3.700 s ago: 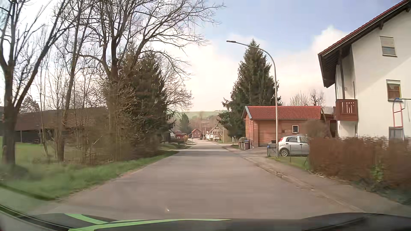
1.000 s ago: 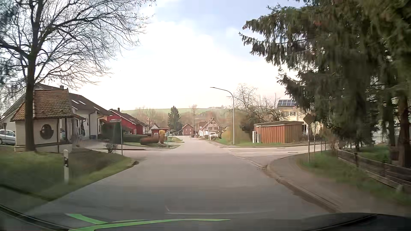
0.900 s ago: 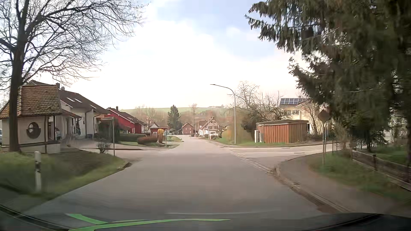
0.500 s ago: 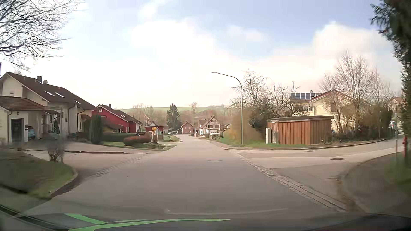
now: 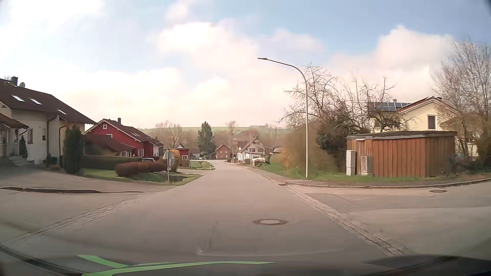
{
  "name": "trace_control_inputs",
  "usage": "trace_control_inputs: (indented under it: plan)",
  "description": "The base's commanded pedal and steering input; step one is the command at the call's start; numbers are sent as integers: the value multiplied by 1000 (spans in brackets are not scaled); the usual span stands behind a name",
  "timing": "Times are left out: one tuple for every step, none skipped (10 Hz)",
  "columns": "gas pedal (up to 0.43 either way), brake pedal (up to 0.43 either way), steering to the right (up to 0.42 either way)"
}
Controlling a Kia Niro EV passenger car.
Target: Follow the waypoints while adhering to traffic rules and regulations
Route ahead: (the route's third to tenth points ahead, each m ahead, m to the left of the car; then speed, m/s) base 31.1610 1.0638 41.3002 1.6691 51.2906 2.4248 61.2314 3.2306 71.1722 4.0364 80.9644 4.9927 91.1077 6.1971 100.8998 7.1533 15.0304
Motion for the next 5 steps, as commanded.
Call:
trace_control_inputs:
  plan:
    - [0,0,-5]
    - [0,0,-5]
    - [0,0,-5]
    - [0,0,-5]
    - [0,0,-4]
